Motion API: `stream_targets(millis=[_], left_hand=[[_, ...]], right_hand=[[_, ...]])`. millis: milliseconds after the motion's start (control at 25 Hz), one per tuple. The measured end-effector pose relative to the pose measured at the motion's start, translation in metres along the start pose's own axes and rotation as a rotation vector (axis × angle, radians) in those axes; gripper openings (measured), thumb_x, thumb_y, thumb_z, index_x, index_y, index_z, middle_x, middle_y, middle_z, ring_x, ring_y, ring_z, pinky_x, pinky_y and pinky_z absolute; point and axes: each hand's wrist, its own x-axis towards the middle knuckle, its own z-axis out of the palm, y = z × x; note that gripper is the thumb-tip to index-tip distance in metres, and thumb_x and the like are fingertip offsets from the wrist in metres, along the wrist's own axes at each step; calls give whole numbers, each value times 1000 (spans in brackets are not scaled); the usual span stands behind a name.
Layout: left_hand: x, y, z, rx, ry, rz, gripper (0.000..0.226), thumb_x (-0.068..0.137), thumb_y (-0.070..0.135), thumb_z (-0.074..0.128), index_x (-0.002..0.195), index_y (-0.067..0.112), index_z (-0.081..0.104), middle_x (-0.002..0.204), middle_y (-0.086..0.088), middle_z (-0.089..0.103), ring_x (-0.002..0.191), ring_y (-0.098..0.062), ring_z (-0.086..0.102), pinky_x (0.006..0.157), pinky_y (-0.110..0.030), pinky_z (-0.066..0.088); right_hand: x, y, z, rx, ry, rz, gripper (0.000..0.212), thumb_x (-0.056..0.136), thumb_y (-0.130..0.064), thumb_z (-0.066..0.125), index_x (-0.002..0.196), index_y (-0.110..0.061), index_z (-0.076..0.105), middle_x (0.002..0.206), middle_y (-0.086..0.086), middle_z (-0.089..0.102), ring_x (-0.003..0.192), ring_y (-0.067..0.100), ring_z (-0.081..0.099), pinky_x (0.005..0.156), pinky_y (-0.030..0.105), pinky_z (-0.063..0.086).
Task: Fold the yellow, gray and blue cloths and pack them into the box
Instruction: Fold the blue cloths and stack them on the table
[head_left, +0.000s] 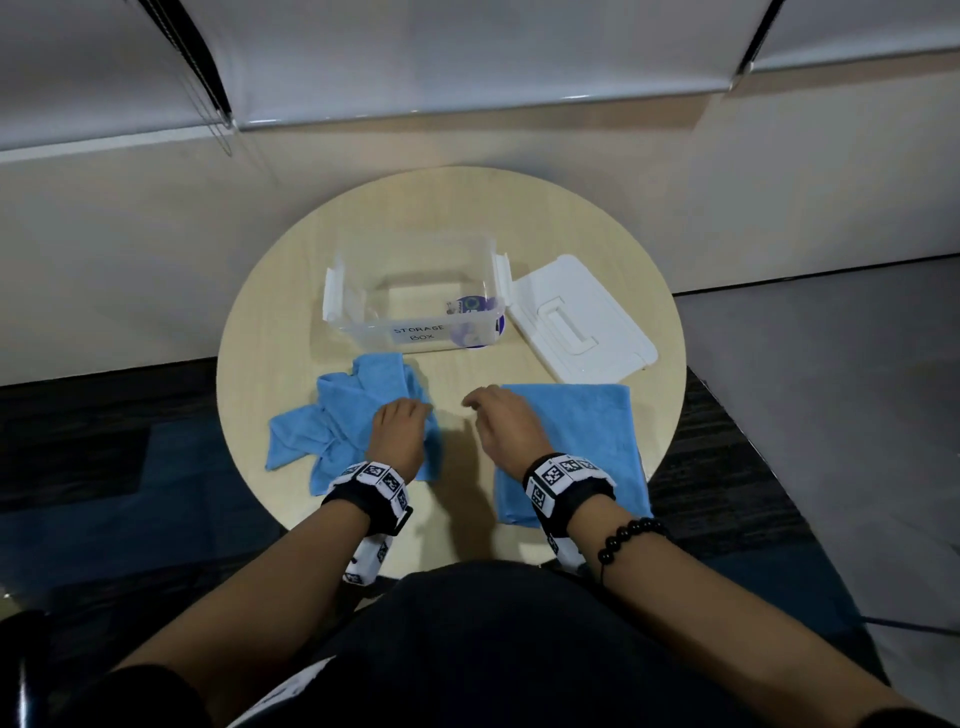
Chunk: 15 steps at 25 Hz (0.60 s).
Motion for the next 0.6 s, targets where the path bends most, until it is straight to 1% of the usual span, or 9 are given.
stream_targets(millis=[80,160,240,320,400,480,520,560,600], left_hand=[[6,-22,-7,155,-72,18,62,91,1,52,148,19,36,149,-5,41,143,-25,30,120,-39,17],[14,-36,-12,235,-103,21,62,93,1,52,150,16,32,150,-9,38,146,-31,27,123,-44,14],[23,-45,-18,268,-107,22,53,92,3,52,143,15,40,139,-10,47,135,-31,40,119,-42,22],[28,-52,-28,238,-112,36,34,96,13,52,130,16,51,128,-8,53,122,-29,50,107,-37,32],[31,-58,-42,63,-38,62,23,98,26,56,117,13,59,119,-9,54,112,-29,54,99,-37,37],[29,-64,-62,-266,60,94,18,95,23,63,100,6,60,105,-10,56,97,-30,56,89,-38,40],[28,-65,-73,-399,77,120,14,94,19,65,93,7,58,96,-8,57,89,-28,55,81,-36,40],[29,-67,-87,-472,85,156,14,93,18,65,87,9,56,88,-4,56,83,-25,55,75,-34,39],[30,-68,-99,-492,86,190,15,93,18,65,84,11,55,82,-1,55,77,-21,54,70,-32,37]], right_hand=[[6,-17,12,30,-120,-5,28,99,-10,47,122,-16,63,120,6,66,103,31,63,86,45,50],[11,-26,19,41,-192,13,27,102,-15,43,122,-19,61,123,5,65,104,30,64,86,46,52],[18,-30,20,46,-206,59,28,102,-17,42,123,-21,60,124,4,65,106,29,63,88,46,52],[27,-33,21,70,-198,105,29,101,-16,43,127,-21,58,122,5,64,105,29,63,90,45,51],[36,-39,19,111,-206,146,36,100,-20,49,136,-23,50,114,9,64,101,31,64,88,45,51],[48,-50,15,147,-205,149,47,100,-27,54,145,-28,39,94,8,66,91,33,65,79,41,52],[53,-56,12,167,-185,137,51,100,-29,54,148,-31,34,84,4,63,84,31,65,74,39,50],[59,-62,8,203,-147,119,54,101,-30,53,150,-35,31,80,0,61,79,27,64,71,38,49],[65,-66,3,250,-95,101,55,102,-29,51,151,-38,28,78,-2,61,75,23,64,69,37,49]])
